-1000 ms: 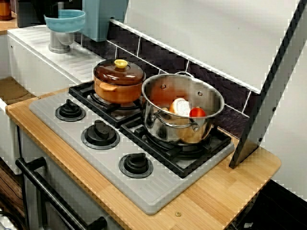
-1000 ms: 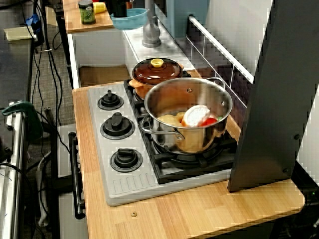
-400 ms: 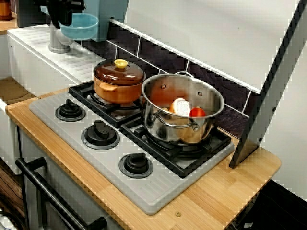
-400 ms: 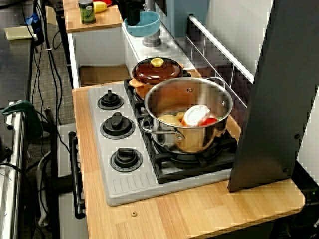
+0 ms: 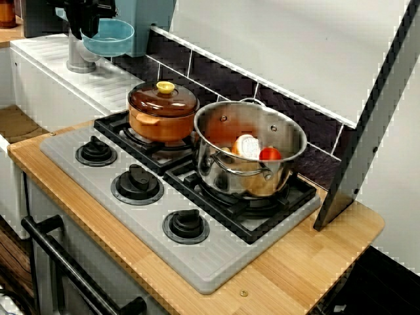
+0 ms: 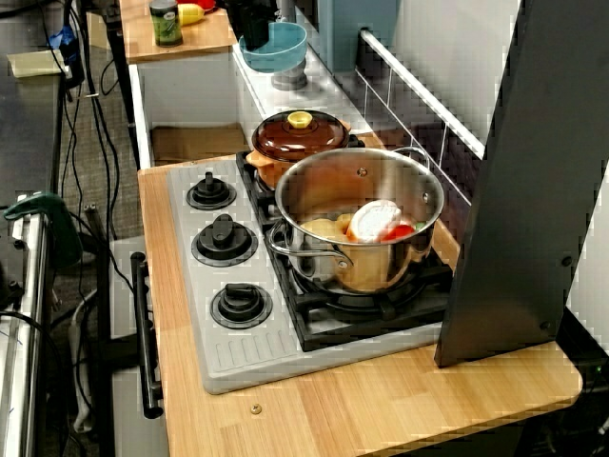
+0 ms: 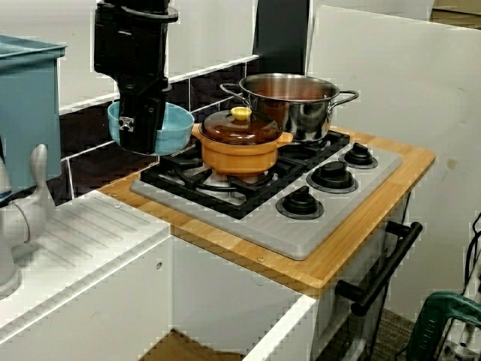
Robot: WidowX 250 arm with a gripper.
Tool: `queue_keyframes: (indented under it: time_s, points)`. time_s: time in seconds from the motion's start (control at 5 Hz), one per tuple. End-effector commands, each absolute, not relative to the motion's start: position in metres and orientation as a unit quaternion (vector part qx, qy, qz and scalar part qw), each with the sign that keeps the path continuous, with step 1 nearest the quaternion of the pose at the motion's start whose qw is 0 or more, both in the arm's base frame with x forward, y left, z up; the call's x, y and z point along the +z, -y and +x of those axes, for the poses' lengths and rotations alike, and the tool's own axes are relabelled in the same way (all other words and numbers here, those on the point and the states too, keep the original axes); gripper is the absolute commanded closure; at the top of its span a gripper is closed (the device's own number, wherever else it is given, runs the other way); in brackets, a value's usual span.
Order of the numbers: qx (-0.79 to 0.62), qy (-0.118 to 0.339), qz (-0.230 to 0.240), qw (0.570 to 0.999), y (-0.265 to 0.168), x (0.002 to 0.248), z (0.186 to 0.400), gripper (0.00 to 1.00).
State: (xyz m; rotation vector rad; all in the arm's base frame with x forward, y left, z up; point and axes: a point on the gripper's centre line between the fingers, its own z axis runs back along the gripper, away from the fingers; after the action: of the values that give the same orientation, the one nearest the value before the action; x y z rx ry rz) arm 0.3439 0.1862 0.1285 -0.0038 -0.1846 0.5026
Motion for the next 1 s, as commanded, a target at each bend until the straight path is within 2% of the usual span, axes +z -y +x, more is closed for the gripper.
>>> queue_keyframes:
  time_s: [0.0,0.8]
  points:
    - [0.236,0.128,0.002,0.963,-0.193,0.141,0.332,1.00]
    - [0.252,0.124,-0.011,0.960,-0.205,0.115,0.340,1.00]
